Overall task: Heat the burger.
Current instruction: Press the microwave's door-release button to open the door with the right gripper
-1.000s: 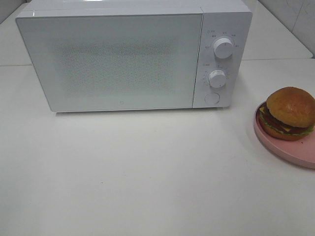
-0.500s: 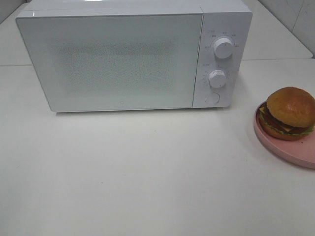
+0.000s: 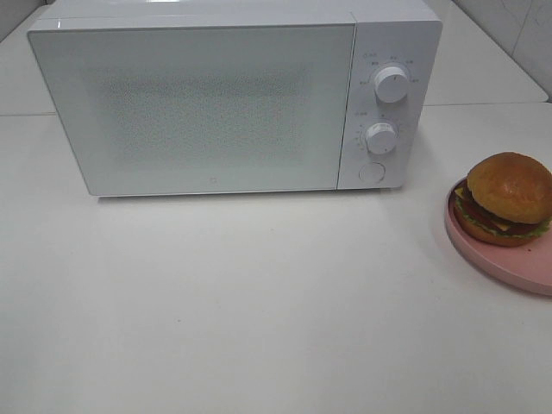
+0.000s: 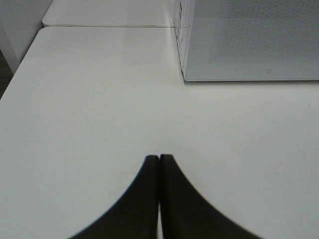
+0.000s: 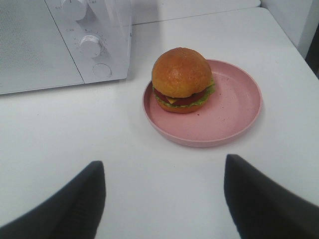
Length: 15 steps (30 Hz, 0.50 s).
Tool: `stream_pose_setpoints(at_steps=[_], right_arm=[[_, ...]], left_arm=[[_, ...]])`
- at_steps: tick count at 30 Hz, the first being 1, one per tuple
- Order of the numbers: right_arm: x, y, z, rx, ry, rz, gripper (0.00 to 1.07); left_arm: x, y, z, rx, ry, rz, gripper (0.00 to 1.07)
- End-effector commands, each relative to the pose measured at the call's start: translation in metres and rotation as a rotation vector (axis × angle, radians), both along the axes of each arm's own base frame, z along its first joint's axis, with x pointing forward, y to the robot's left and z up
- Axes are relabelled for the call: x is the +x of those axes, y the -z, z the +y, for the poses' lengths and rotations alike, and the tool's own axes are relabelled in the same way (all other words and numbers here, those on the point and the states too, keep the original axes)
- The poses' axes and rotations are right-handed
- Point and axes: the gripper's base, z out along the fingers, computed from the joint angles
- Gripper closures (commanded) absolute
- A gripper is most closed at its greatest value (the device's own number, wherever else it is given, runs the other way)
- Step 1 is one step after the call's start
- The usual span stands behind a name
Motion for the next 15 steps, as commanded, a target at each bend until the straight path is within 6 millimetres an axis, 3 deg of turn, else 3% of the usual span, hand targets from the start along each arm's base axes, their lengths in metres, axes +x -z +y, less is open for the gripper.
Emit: stream_pose_setpoints(at_steps=[1, 15], right_arm=[[-0.004, -0.0004, -0.0008, -0.019, 0.004, -0.037, 0.44], [-0.004, -0.0004, -0.0008, -0.019, 0.004, -0.037, 0.44]], left_arm=[[-0.0025, -0.0007, -0.0001, -0.003, 0.001, -0.033, 1.06], [-0.0025, -0.0007, -0.0001, -0.003, 0.001, -0.033, 1.06]])
